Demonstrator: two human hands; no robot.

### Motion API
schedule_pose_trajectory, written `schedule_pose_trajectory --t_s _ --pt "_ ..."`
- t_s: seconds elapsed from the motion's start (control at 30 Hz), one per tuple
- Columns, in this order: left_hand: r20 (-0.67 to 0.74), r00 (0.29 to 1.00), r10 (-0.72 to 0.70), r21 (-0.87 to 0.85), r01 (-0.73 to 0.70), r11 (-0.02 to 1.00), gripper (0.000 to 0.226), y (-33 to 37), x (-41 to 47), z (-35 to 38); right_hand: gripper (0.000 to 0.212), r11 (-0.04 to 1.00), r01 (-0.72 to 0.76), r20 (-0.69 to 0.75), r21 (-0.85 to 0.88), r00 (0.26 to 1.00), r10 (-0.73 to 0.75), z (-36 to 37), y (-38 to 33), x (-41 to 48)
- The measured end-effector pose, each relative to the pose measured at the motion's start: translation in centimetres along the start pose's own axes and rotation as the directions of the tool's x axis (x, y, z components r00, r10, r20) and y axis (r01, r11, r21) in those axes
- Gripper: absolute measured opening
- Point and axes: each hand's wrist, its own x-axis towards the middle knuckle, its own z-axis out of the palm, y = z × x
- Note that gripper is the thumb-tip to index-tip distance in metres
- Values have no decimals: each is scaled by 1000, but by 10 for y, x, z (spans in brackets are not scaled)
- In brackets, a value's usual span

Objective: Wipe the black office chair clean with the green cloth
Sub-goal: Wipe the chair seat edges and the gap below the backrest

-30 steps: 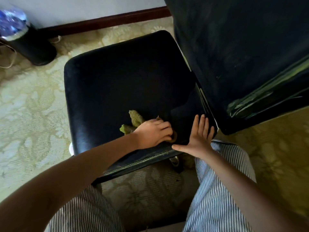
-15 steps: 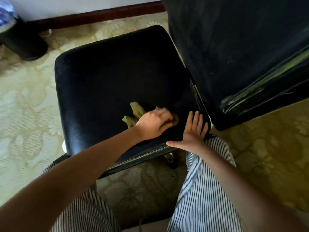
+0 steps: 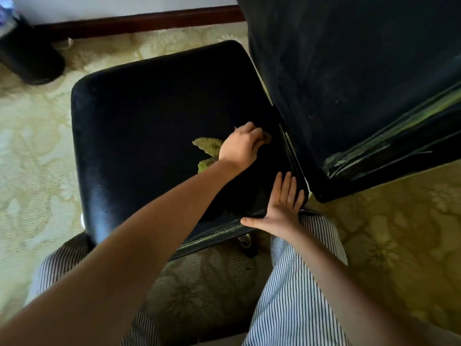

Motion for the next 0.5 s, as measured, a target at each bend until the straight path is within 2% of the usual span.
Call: schedule_pose_trajectory --t_s 0.07,0.17,0.3,0.37,0.43,0.5 --pt "11 998 69 -1 -69 998 20 5 -13 -1 138 1000 -6 16 0 1000 6 0 0 1" --pt "121 957 264 -35 -261 965 30 9 -55 -2 138 1000 -15 19 0 1000 15 1 0 2" --pt "311 822 478 -52 -487 872 26 5 -99 -8 137 998 39 -19 58 999 -38 2 6 -1" --pt "325 772 547 -44 -565 824 29 1 -94 -11 133 991 97 -49 88 994 -93 3 11 -5" --pt "316 762 566 -36 -586 809 30 -1 -77 -10 124 985 130 -93 115 988 -119 3 16 -7" --pt "273 811 517 -14 -534 846 27 -3 -50 -3 112 982 128 -158 142 982 -105 3 20 -6"
